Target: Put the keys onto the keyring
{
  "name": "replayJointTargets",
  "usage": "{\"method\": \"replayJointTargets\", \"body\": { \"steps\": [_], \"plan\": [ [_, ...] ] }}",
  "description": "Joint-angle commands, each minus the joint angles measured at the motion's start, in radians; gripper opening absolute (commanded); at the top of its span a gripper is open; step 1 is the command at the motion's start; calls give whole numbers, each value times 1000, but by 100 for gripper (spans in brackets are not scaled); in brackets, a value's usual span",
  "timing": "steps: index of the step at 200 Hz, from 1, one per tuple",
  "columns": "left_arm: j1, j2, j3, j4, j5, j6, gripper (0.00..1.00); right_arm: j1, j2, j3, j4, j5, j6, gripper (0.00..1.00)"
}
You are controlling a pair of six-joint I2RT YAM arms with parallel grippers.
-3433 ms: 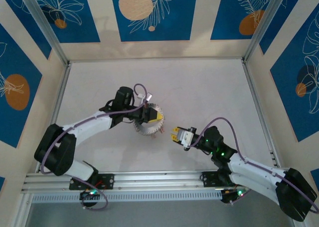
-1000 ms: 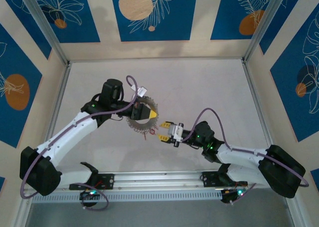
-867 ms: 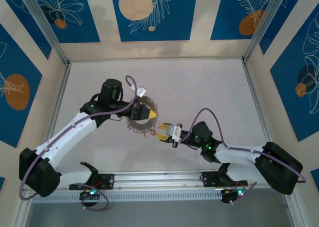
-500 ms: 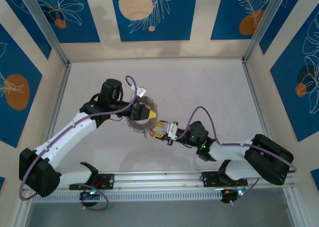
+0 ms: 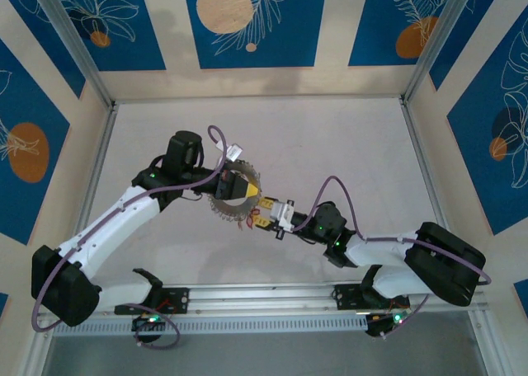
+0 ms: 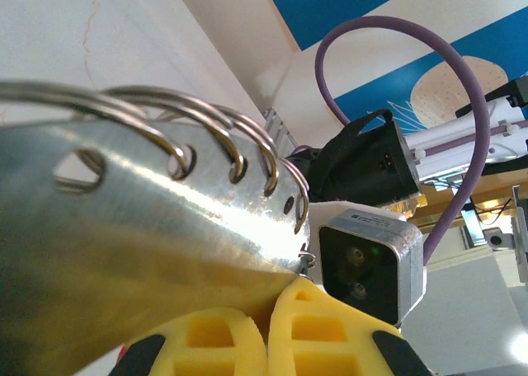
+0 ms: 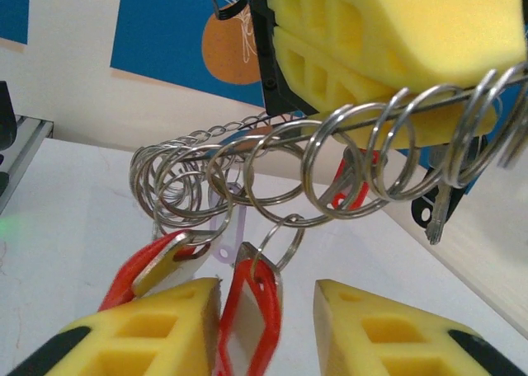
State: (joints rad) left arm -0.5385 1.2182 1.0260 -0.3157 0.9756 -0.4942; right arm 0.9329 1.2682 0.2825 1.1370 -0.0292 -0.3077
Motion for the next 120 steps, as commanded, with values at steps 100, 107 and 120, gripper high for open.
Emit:
{"method": "replayJointTargets", "body": {
  "steps": [100, 107, 120],
  "plan": [
    [53, -23, -27, -3, -44, 103, 0, -30, -181, 1, -270, -48, 4, 0],
    [56, -20, -38, 5, -54, 103, 0, -34, -216, 4, -320, -43, 4, 0],
    [60, -8, -59, 38, -65, 92, 0, -46, -281, 14, -415, -45, 4, 0]
  ]
}}
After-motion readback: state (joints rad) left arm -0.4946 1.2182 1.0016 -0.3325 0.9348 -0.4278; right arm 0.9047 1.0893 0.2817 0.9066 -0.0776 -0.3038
